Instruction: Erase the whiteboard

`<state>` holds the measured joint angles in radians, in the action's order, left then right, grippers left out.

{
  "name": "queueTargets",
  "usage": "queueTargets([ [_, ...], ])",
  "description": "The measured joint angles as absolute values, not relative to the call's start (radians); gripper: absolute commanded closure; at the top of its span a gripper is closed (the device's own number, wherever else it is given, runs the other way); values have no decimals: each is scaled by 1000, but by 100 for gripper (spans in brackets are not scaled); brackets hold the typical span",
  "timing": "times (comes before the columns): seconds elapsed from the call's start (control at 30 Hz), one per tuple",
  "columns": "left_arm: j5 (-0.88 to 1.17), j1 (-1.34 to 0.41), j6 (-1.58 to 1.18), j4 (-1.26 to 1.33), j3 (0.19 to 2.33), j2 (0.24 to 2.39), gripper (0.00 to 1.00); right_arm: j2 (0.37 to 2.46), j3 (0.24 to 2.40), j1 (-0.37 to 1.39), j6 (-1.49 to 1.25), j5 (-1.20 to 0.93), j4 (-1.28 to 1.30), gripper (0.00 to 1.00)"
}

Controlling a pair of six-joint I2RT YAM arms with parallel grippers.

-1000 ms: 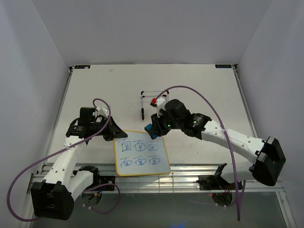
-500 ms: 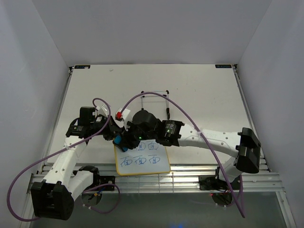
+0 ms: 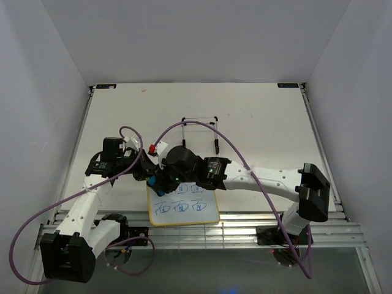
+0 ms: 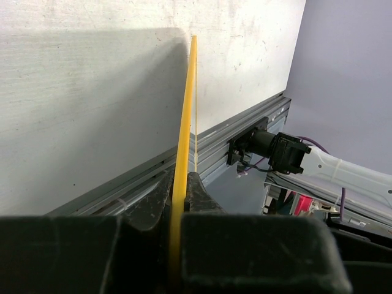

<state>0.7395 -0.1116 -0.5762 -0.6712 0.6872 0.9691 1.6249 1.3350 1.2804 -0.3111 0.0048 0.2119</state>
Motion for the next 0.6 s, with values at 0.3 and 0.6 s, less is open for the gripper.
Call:
queueTargets([
  [0.3,739,-109,-575,-661,687,970,100,1597,1259,1235,-378,0,180,80],
  [0.6,737,-108,-577,-658,687,970,100,1570,1187,1166,-393,11,199,81],
])
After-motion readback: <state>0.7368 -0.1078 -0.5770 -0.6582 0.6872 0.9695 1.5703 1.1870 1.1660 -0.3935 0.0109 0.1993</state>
